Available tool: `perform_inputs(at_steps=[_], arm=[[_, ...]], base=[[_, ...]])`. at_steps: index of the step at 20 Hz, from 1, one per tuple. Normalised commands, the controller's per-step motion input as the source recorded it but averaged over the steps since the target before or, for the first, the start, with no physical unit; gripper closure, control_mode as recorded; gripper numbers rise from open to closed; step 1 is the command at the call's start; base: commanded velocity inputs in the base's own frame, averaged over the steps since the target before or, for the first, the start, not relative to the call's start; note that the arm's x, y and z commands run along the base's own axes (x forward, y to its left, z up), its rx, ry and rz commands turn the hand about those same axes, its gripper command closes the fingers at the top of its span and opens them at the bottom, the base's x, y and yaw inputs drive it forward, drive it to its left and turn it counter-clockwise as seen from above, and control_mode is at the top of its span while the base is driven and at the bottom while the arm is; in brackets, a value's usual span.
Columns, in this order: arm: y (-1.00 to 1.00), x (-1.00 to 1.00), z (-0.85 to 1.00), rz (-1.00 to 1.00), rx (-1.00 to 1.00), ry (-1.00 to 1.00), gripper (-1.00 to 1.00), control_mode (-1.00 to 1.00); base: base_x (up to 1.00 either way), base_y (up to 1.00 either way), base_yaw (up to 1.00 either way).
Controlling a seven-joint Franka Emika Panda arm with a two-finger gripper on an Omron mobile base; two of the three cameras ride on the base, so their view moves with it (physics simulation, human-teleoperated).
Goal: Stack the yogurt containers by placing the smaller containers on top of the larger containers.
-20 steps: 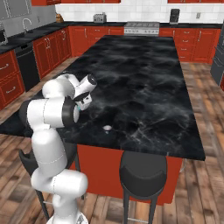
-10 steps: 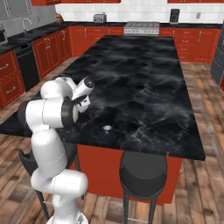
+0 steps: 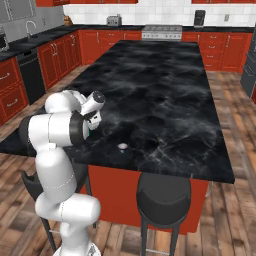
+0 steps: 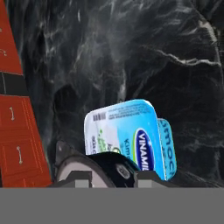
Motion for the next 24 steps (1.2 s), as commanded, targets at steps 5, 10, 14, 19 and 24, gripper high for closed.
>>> perform_inputs(at_steps=[5, 10, 14, 19, 24], arm=[[0.03, 0.0, -0.06, -0.07, 0.0, 0.0, 1.0, -1.0], [0.03, 0.0, -0.18, -0.07, 0.0, 0.0, 1.0, -1.0], [0.07, 0.0, -0.21, -0.06, 0.0, 0.0, 1.0, -1.0], [0.04, 0.06, -0.16, -0.05, 0.0, 0.0, 1.0, -1.0], [0.07, 0.11, -0.14, -0.05, 0.0, 0.0, 1.0, -1.0]], base=[[0.0, 0.0, 0.0], [0.0, 0.0, 0.0], [0.0, 0.0, 0.0], [0.0, 0.0, 0.0], [0.0, 0.0, 0.0]])
